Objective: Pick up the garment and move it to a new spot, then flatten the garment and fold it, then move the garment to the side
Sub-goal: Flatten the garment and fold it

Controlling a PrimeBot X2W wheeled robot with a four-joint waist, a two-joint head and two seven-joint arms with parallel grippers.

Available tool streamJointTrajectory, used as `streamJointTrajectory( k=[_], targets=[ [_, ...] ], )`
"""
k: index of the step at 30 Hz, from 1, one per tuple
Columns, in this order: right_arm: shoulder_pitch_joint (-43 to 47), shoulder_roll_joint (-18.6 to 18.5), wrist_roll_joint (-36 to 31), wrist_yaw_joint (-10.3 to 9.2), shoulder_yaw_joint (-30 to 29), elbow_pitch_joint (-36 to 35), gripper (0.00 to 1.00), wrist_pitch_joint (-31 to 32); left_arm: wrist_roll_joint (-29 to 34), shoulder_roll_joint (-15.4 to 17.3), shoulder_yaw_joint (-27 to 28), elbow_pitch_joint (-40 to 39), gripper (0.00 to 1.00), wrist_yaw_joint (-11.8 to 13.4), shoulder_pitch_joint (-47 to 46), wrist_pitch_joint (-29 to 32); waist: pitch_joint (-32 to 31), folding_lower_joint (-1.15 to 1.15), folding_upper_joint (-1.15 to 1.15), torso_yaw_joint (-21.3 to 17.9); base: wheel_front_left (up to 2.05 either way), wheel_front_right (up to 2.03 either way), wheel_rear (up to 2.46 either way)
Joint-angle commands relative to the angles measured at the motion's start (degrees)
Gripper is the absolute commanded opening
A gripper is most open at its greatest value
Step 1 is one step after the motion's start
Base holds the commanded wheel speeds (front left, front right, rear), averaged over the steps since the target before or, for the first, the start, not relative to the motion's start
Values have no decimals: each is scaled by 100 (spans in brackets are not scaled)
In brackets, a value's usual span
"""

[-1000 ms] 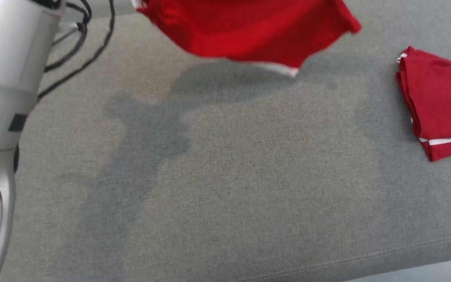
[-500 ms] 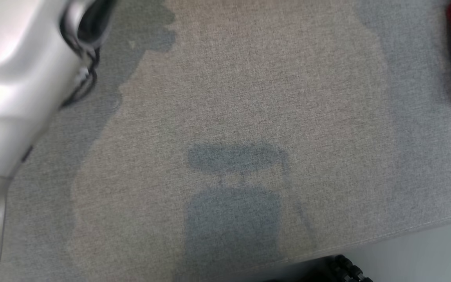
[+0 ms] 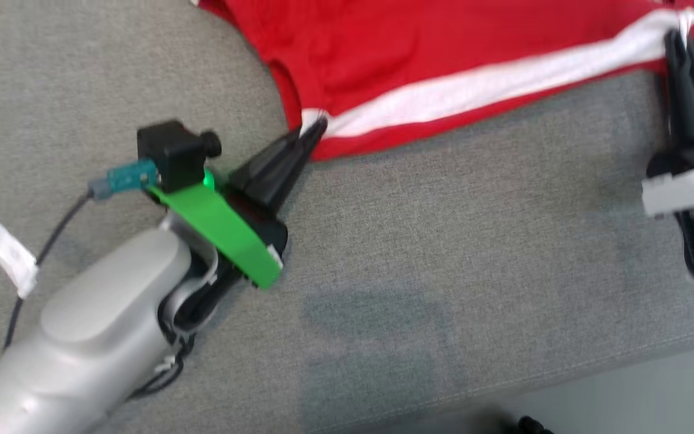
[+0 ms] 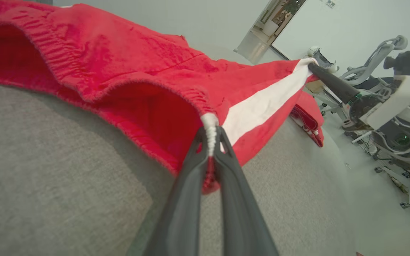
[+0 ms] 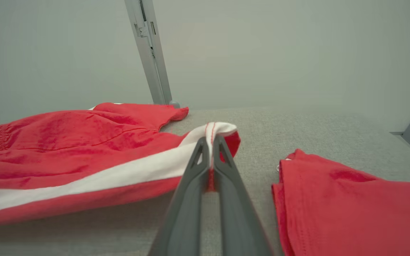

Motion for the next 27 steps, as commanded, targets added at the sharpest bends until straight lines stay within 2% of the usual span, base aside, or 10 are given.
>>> streamJointTrajectory(
  k=[1, 10, 17, 21, 27],
  targets=[
    [282, -71, 51, -7, -51, -110, 0, -22, -15, 23, 40, -35, 0, -15, 217, -29, -509, 0, 0, 204, 0, 0, 0],
    [1908, -173, -81, -8, -433, -565, 0, -23, 265, -173, 387, -204, 0, -14, 1720, -25, -1174, 0, 0, 352, 0, 0, 0],
    [2760, -179, -299, -8, -717, -957, 0, -23, 328, -287, 625, -525, 0, -15, 2503, -25, -1448, 0, 0, 469, 0, 0, 0],
    [2665, -263, -262, -9, -670, -845, 0, -22, 238, -430, 815, -540, 0, -15, 2585, -26, -1418, 0, 0, 560, 0, 0, 0],
    [1380, -340, -347, -8, -275, -92, 0, 377, -47, -919, 900, -185, 0, -15, 1871, -25, -1007, 0, 0, 782, 0, 0, 0]
  ],
)
